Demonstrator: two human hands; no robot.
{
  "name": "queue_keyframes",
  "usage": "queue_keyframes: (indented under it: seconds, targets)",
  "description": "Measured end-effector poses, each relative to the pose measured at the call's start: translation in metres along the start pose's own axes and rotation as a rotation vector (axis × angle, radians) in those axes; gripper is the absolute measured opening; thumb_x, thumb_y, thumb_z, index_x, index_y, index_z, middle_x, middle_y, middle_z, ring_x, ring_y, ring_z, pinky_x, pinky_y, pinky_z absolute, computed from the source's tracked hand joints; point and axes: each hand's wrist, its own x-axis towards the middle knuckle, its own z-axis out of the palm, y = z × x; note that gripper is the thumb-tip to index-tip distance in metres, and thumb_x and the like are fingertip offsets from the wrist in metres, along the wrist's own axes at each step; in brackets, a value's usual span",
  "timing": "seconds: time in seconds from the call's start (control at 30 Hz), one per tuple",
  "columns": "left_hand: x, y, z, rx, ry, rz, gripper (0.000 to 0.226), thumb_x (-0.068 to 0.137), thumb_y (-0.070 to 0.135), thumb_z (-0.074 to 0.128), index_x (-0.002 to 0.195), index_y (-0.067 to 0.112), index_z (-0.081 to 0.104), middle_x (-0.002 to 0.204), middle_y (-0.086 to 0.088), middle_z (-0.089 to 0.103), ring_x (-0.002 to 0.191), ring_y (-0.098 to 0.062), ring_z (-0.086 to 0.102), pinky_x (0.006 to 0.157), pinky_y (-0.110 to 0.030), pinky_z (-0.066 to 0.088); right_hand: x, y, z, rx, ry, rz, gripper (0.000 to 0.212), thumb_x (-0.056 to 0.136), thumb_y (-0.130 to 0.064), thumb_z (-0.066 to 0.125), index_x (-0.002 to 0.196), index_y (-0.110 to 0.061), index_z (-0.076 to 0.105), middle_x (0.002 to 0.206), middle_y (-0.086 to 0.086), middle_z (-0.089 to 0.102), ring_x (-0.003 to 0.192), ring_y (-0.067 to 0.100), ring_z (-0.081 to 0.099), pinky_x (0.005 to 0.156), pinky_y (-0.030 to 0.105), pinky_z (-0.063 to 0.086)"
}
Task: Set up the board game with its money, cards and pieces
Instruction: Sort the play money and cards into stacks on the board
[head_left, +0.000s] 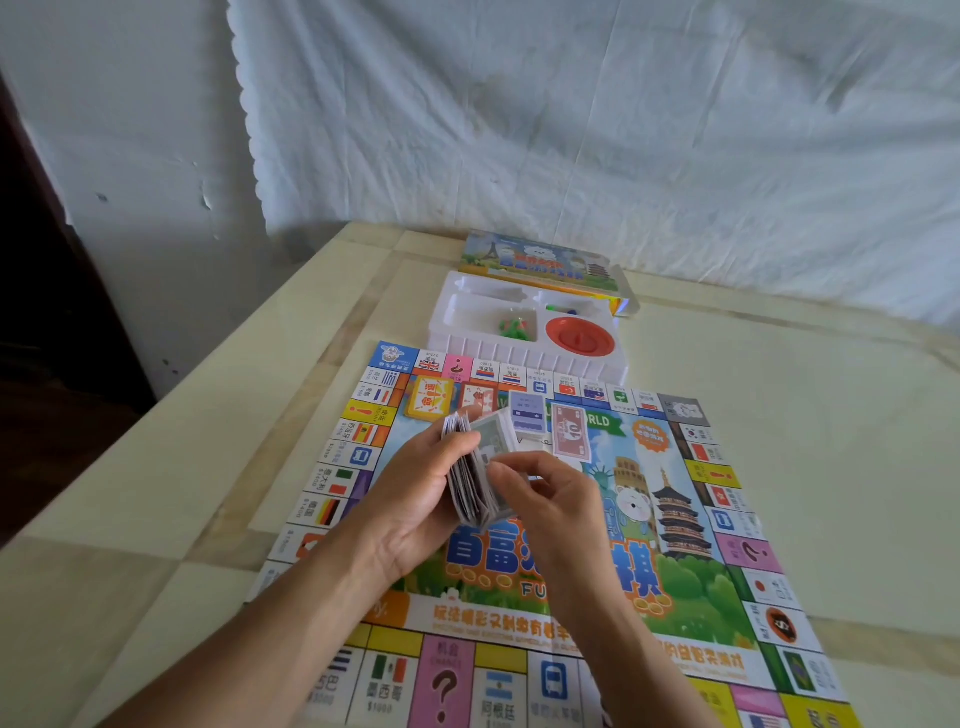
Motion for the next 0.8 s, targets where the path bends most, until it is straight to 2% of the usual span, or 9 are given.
queue_keyframes:
  seconds: [0.1,0.2,0.27,0.43,0.57,0.63,0.7,0.8]
  targets:
    - [0.0,0.0007,0.0015,0.004,-0.009,0.011,0.035,0.093,0.008,0.045,0.086,0.023,0.077,0.093,-0.013,0.074,0.082,-0.024,0.071,0.074,-0.04,0.055,0.0007,0.0012,0.0002,-0.014,0.001,0.002,0.008,0.088,-0.017,0.064,0.085,-0.018,0.071,0.084,0.004,0.07,0.082,0.024,0.067,0.077,0.038,0.057]
    - [0.0012,0.0003,0.0003,0.018,0.005,0.017,0.025,0.093,0.01,0.047,0.105,0.016,0.067,0.097,-0.016,0.072,0.085,-0.025,0.07,0.073,-0.039,0.056,0.0014,0.0014,-0.0007,-0.003,-0.007,0.023,0.011,0.09,-0.015,0.06,0.087,-0.016,0.071,0.082,0.003,0.071,0.08,0.023,0.067,0.077,0.036,0.055]
    - [0.0019,-0.0004,-0.0008,0.037,0.001,0.006,0.029,0.093,0.013,0.047,0.117,0.01,0.062,0.097,-0.016,0.071,0.084,-0.025,0.07,0.068,-0.036,0.056,0.0023,0.002,-0.0012,-0.005,-0.003,0.034,0.014,0.092,-0.013,0.057,0.088,-0.015,0.071,0.082,0.003,0.071,0.078,0.019,0.066,0.071,0.028,0.055]
    - [0.0023,-0.001,-0.0021,0.035,0.002,-0.009,0.032,0.093,0.013,0.046,0.122,0.007,0.059,0.092,-0.015,0.071,0.079,-0.022,0.069,0.064,-0.034,0.055,0.002,0.003,-0.0007,-0.019,0.015,0.03,0.017,0.092,-0.012,0.055,0.087,-0.013,0.071,0.078,0.003,0.071,0.073,0.016,0.064,0.065,0.022,0.052]
    - [0.0027,-0.0012,-0.0021,0.037,0.01,0.005,0.03,0.094,0.01,0.046,0.12,0.012,0.059,0.094,-0.015,0.071,0.082,-0.023,0.069,0.068,-0.036,0.056,0.0018,0.0021,0.0004,-0.033,0.024,0.01,0.018,0.092,-0.015,0.056,0.082,-0.012,0.071,0.075,0.004,0.07,0.07,0.017,0.063,0.066,0.027,0.051]
    - [0.0024,-0.0014,-0.0012,0.043,0.003,0.025,0.025,0.095,0.008,0.045,0.112,0.016,0.062,0.092,-0.012,0.073,0.081,-0.022,0.071,0.065,-0.035,0.057,0.0023,0.0026,0.0013,-0.048,0.016,-0.012,0.018,0.091,-0.02,0.059,0.081,-0.012,0.071,0.076,0.007,0.069,0.07,0.021,0.062,0.066,0.032,0.051]
    - [0.0015,-0.0014,-0.0004,0.053,-0.004,0.029,0.023,0.095,0.008,0.046,0.107,0.017,0.062,0.091,-0.011,0.074,0.079,-0.021,0.071,0.062,-0.034,0.057,0.0019,0.0029,0.0019,-0.068,-0.015,-0.011,0.015,0.088,-0.026,0.064,0.084,-0.014,0.071,0.08,0.007,0.068,0.074,0.02,0.063,0.067,0.031,0.052]
    - [0.002,-0.0014,-0.0024,0.056,0.01,0.017,0.028,0.094,0.011,0.049,0.12,0.014,0.059,0.101,-0.015,0.071,0.088,-0.024,0.07,0.065,-0.034,0.056,0.002,0.004,0.0018,-0.132,-0.04,0.005,0.014,0.085,-0.029,0.066,0.086,-0.016,0.07,0.086,0.006,0.068,0.081,0.022,0.064,0.071,0.031,0.053]
